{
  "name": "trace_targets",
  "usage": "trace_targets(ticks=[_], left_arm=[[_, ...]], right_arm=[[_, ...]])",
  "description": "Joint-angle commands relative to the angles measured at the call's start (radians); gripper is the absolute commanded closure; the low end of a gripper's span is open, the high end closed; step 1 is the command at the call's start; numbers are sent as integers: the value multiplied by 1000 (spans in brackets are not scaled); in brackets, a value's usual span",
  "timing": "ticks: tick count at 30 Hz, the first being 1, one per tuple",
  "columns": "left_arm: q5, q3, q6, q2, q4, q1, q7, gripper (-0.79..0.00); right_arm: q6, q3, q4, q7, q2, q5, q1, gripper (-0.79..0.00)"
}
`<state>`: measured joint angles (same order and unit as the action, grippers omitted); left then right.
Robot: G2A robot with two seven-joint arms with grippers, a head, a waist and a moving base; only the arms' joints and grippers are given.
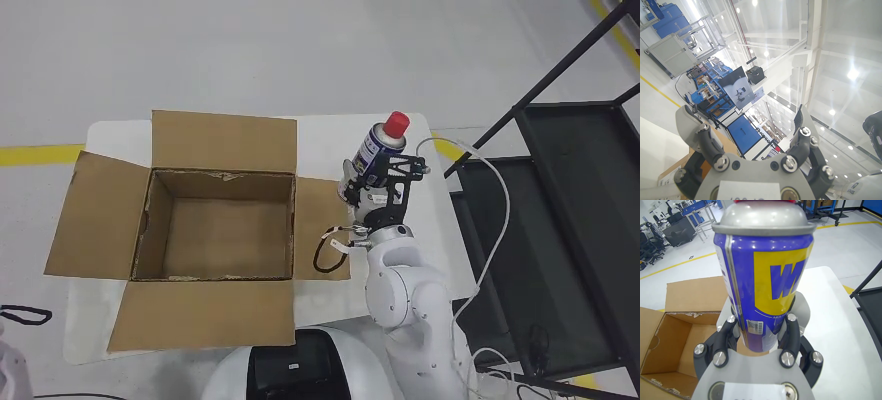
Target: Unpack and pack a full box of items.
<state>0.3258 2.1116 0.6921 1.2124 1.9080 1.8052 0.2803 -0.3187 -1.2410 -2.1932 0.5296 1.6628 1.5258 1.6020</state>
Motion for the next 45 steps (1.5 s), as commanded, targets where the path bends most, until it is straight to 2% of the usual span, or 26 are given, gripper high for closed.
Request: trace_targets(ticks=[1, 9, 10, 12, 17, 20, 23, 29, 40, 45], left_arm=[[0, 0, 0, 0, 0, 0, 0, -785], [0, 0, 0, 0, 0, 0, 0, -785], [0, 0, 0, 0, 0, 0, 0, -785], [0, 0, 0, 0, 0, 0, 0, -785], [0, 0, 0, 0, 0, 0, 0, -785], [0, 0, 0, 0, 0, 0, 0, -785], [0, 0, 0, 0, 0, 0, 0, -785], [0, 0, 0, 0, 0, 0, 0, -785], [0, 0, 0, 0, 0, 0, 0, -785], [0, 0, 0, 0, 0, 0, 0, -785]], right_arm=[[0, 0, 0, 0, 0, 0, 0, 0], [-6, -10, 3, -21, -1, 11, 1, 0], [-15, -21, 10, -52, -3, 38, 2, 0], [-12, -24, 4, -113, -2, -41, 15, 0], [30, -84, 24, -334, -11, -89, 82, 0], [17, -127, 78, -476, -16, -57, 124, 0], [15, -153, 150, -559, -18, -108, 137, 0], [11, -221, 293, -679, -21, -186, 104, 0], [-58, -257, 529, -746, -21, -240, -17, 0], [-40, -280, 648, -787, -23, -281, -65, 0]])
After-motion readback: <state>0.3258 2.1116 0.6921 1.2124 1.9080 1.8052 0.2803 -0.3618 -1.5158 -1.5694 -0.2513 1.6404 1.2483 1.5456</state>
